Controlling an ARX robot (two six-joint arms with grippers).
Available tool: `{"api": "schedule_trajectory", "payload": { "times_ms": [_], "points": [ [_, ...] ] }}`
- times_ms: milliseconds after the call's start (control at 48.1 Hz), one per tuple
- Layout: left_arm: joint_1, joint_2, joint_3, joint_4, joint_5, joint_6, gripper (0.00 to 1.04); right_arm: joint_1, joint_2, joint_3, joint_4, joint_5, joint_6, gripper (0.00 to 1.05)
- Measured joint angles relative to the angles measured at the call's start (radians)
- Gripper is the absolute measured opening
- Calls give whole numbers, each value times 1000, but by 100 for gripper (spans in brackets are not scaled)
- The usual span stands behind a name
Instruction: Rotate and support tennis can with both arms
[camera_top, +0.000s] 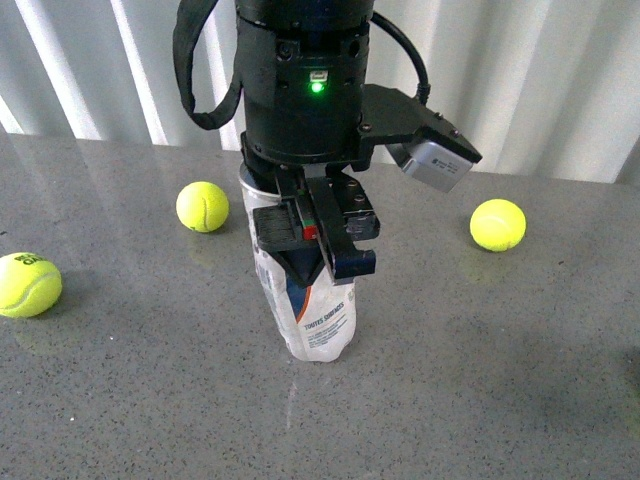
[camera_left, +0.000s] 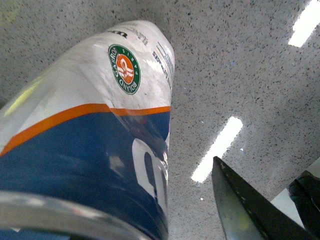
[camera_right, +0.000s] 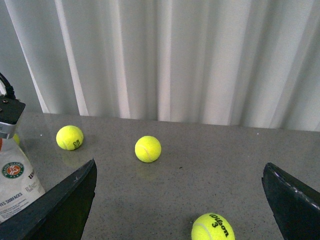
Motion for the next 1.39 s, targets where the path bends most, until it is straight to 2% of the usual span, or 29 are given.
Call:
{"api": "schedule_trajectory", "payload": {
  "times_ms": [208,374,582,769,894,956,1164,1205,1226,1268,1351,1392],
  "points": [
    [-27,3,39,-24,11,-12,78,0,0,0,0,0,0,97],
    [-35,-4,38,-22,12,-28,99,0,0,0,0,0,0,97],
    [-26,-73,11,48,50,-81,98,0,0,0,0,0,0,97],
    [17,-166,-72,236,148,-217,98,0,0,0,0,0,0,97],
    [70,-244,-180,441,89,-429,98,0,0,0,0,0,0,97],
    [87,-262,-211,495,76,-513,98,0,0,0,0,1,0,97],
    [105,-270,-237,508,71,-627,98,0,0,0,0,0,0,97],
    [95,-307,-340,713,-69,-660,91,0,0,0,0,0,0,97],
    [94,-341,-431,876,-167,-687,86,0,0,0,0,0,0,97],
    [98,-407,-605,1146,-267,-708,77,0,0,0,0,0,0,97],
    [151,-528,-912,1666,-281,-737,59,0,0,0,0,3,0,97],
    [186,-590,-1022,1817,-263,-742,50,0,0,0,0,3,0,97]
  ]
}}
